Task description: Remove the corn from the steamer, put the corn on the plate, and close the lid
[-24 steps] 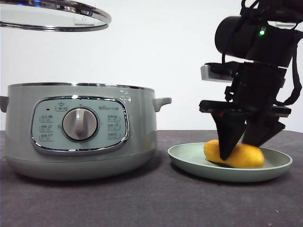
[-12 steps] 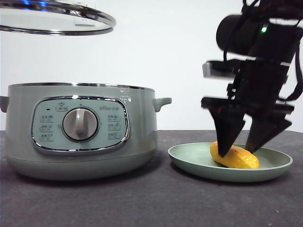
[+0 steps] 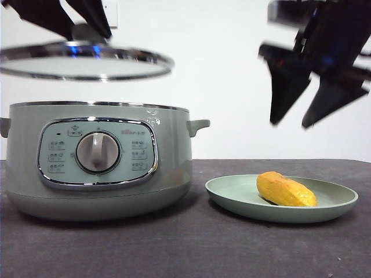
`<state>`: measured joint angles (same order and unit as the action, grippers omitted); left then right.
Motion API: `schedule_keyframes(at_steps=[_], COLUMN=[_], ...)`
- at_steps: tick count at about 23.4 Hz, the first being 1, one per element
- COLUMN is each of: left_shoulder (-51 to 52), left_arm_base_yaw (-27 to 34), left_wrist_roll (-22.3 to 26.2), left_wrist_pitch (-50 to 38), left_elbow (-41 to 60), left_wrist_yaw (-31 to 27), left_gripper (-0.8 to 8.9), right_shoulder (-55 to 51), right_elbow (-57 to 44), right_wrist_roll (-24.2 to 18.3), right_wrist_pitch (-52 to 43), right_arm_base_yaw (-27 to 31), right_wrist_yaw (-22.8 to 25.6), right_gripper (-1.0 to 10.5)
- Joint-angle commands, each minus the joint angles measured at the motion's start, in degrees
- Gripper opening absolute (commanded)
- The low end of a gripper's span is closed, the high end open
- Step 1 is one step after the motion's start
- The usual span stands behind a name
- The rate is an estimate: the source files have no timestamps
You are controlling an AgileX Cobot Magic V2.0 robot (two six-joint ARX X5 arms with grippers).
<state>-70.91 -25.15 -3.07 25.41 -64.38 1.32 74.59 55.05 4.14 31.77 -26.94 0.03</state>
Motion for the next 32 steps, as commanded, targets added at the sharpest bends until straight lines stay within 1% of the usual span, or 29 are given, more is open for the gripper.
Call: schedule_keyframes(at_steps=[1,7,11,13,14,15,16,17,18,21,24,25,27,28,29,30,31,32], left_shoulder=[-2.34,-7.43,-8.57,-8.57,-8.57,-8.57,-8.55,-8.55,-8.50,-7.08,-2.78,-0.96,3.69,6.49,8.96,11.13,12.87,14.27], left_arm_base_yaw=[-0.61,-1.22,-1.20,-1.20,-1.20,-1.20,-1.20,-1.20,-1.20,-1.20,-1.20,-1.20,-1.20,-1.20,-1.20,-1.22,-1.22,-1.22], left_wrist_roll=[-0.42,-0.39,-0.37,-0.37,-0.37,-0.37,-0.37,-0.37,-0.37,-0.42,-0.44,-0.44,-0.37,-0.20,0.57,2.10,3.65,4.79], left_wrist_pitch=[-3.52,-3.78,-1.31,-1.20,-1.29,-1.38,-1.75,-2.32,-3.21,-2.91,0.98,2.62,7.78,11.56,14.91,17.75,19.87,21.53], left_elbow=[-0.59,-0.59,-0.59,-0.59,-0.59,-0.59,-0.59,-0.59,-0.59,-0.61,-0.61,-0.61,-0.61,-0.61,-0.61,-0.61,-0.59,-0.59], left_wrist_yaw=[0.50,0.55,0.52,0.50,0.55,0.55,0.50,0.50,0.50,0.66,1.88,2.45,3.56,3.54,3.54,3.67,3.58,3.17], left_gripper=[-0.09,-0.09,-0.09,0.00,0.20,1.28,3.40,4.74,4.94,4.93,4.93,4.67,3.42,2.24,0.86,-0.27,-0.09,-0.09], right_shoulder=[-2.62,-7.45,-7.96,-7.96,-7.96,-7.96,-7.96,-7.96,-7.96,-7.98,-8.09,-8.22,-8.87,-9.46,-10.05,-10.71,-11.50,-12.31], right_elbow=[-0.37,-0.37,-0.37,-0.37,-0.37,-0.37,-0.37,-0.37,-0.37,-0.37,-0.37,-0.37,-0.37,-0.37,-0.37,-0.37,-0.37,-0.37], right_wrist_roll=[0.96,0.94,0.94,0.94,0.94,0.94,0.94,0.94,0.94,0.90,0.70,0.70,0.48,0.42,0.42,0.35,0.09,-0.70], right_wrist_pitch=[0.48,2.80,3.93,4.17,4.20,4.22,4.33,4.37,4.37,4.63,4.76,4.79,5.60,6.64,7.65,8.46,9.05,9.07], right_arm_base_yaw=[-0.02,0.42,1.53,1.81,1.81,1.81,1.81,1.81,1.81,1.81,1.81,1.81,1.81,1.81,1.81,1.81,1.79,1.75], right_wrist_yaw=[0.11,0.50,0.50,0.50,0.48,0.48,0.46,0.46,0.46,0.44,0.44,0.35,0.31,0.31,0.31,0.31,0.28,0.28], right_gripper=[2.8,2.8,2.8,2.8,2.8,2.8,2.8,2.8,2.8,2.8,2.8,2.8,2.8,2.8,2.2,1.1,-0.1,-0.1])
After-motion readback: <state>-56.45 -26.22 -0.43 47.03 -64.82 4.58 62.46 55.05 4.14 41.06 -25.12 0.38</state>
